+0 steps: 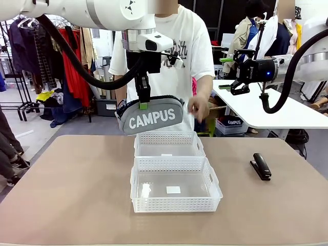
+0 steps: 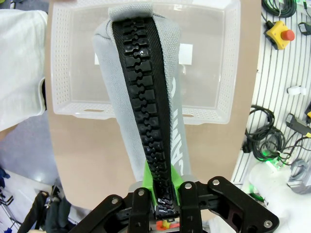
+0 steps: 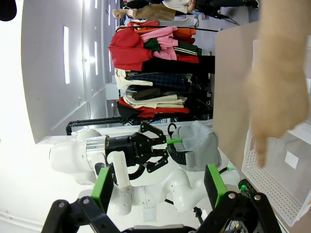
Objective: Distribute items into two baskets.
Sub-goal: Place the picked Pencil pouch into the Organizing basket as instructed by the person.
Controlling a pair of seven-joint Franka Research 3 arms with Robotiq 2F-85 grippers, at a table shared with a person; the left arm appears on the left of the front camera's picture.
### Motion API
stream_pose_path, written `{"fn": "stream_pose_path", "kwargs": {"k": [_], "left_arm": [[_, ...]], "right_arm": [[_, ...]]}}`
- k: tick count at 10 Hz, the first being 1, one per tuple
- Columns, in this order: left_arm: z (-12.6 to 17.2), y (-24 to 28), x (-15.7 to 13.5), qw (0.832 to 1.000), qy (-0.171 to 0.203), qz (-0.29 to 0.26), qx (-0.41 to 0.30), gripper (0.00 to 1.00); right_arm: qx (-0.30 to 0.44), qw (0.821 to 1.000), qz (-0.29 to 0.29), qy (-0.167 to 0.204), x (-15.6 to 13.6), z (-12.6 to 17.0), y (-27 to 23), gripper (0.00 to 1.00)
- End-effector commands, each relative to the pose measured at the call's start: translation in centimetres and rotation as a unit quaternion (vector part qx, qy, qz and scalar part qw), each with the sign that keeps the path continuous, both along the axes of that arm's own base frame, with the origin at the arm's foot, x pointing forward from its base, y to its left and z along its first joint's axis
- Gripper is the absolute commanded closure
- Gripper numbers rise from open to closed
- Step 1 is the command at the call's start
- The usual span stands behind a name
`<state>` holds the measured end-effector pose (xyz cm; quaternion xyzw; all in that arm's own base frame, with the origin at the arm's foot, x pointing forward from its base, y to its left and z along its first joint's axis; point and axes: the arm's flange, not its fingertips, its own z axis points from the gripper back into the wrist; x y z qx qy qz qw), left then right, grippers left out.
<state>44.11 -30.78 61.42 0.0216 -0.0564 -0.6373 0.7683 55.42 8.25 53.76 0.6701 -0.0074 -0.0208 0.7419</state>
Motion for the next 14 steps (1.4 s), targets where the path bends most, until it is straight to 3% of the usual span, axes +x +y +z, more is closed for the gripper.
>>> {"fn": "stream_pose_path", "kwargs": {"k": [1, 14], "left_arm": [[0.22, 0.09, -0.12, 1.000, -0.003, -0.002, 0.000, 1.00], [0.22, 0.09, -0.12, 1.000, -0.003, -0.002, 0.000, 1.00]], "right_arm": [[-0.001, 1.000, -0.004, -0.003, -0.04, 0.34, 0.07, 0.00], [-0.001, 1.000, -0.004, -0.003, -0.04, 0.34, 0.07, 0.00]]}}
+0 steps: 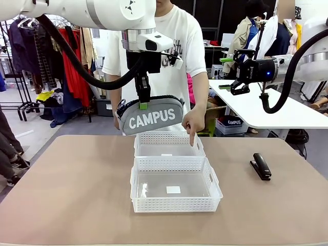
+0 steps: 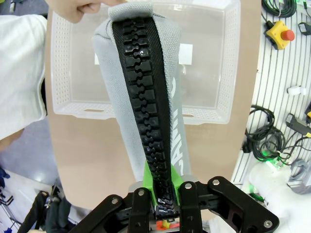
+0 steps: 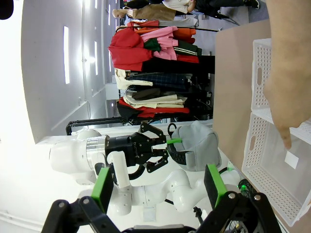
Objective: Distribute items into two baskets.
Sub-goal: Place the picked Pencil pouch into the Organizing basket as instructed by the person.
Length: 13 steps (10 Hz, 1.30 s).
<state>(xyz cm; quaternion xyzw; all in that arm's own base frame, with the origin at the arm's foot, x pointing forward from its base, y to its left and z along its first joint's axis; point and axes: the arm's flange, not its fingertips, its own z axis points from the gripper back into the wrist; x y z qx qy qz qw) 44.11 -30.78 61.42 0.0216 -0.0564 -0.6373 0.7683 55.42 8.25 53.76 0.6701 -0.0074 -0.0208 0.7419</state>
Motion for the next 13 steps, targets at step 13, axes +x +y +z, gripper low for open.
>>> {"fn": "stream_pose_path", "kwargs": {"k": [13], "left_arm": [[-14.7, -9.9, -3.5, 0.997, 0.007, -0.052, 0.057, 1.00]], "right_arm": [[-0.001, 1.000, -0.004, -0.003, 0.0, 0.3, 0.1, 0.00]]}}
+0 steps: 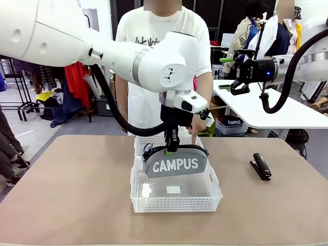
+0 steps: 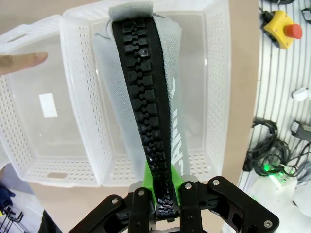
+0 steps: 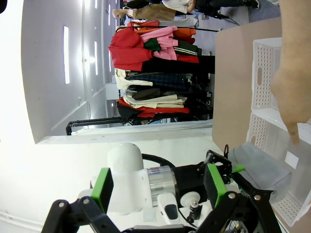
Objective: Distribute items into two baskets.
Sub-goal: Place the picked Pencil pouch into the Organizing basket as instructed by the person.
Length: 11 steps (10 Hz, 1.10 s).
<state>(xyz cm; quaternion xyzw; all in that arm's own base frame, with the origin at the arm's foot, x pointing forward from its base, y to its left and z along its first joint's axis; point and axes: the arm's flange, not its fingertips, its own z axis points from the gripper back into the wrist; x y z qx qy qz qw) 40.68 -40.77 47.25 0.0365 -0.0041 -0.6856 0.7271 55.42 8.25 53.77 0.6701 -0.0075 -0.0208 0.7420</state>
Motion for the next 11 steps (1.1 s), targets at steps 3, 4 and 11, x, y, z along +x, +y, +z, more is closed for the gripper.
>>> {"fn": "stream_pose_path", "kwargs": {"k": [3, 4, 11], "left_arm": [[-0.7, -0.2, 0.2, 1.000, -0.004, 0.002, 0.003, 1.00], [-0.7, -0.2, 0.2, 1.000, -0.004, 0.002, 0.003, 1.00], [-3.6, -1.8, 1.4, 0.999, -0.035, -0.008, 0.024, 1.00]], "right_arm": [[-0.001, 1.000, -0.004, -0.003, 0.0, 0.3, 0.1, 0.00], [-0.001, 1.000, -0.004, -0.003, 0.0, 0.3, 0.1, 0.00], [-0.001, 1.000, -0.004, -0.003, 0.0, 0.3, 0.1, 0.00]]}}
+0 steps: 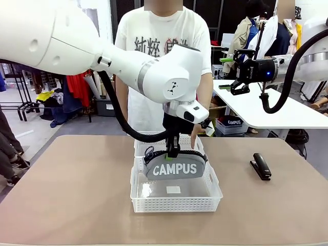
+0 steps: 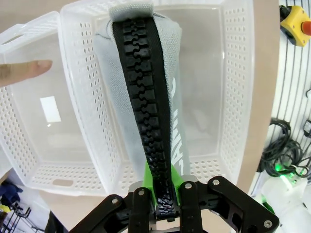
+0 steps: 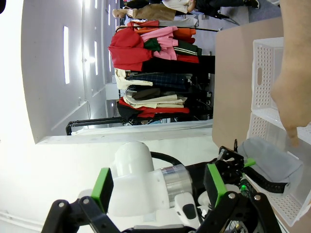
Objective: Distribute items into two baskets.
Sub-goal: Place the picked Pencil pouch into the Organizing basket as instructed by the person.
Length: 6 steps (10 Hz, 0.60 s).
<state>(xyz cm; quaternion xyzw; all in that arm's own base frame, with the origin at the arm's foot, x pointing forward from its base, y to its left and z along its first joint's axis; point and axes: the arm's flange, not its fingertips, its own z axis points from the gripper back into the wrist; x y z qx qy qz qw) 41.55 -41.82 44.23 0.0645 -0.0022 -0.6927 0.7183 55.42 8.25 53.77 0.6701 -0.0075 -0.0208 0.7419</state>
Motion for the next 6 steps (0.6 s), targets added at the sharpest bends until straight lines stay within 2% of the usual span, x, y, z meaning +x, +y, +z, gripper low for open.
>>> {"fn": "stream_pose_path", "kwargs": {"k": [1, 3, 6], "left_arm": [[-1.6, -1.2, 0.8, 1.000, -0.021, -0.002, 0.011, 1.00], [-2.9, -1.3, 1.2, 0.999, -0.029, -0.009, 0.022, 1.00], [-4.9, -1.7, 1.4, 1.000, -0.002, -0.008, 0.021, 1.00]], "right_arm": [[-0.001, 1.000, -0.004, -0.003, 0.0, 0.3, 0.1, 0.00], [-0.001, 1.000, -0.004, -0.003, 0.0, 0.3, 0.1, 0.00], [-0.001, 1.000, -0.004, -0.003, 0.0, 0.3, 0.1, 0.00]]}}
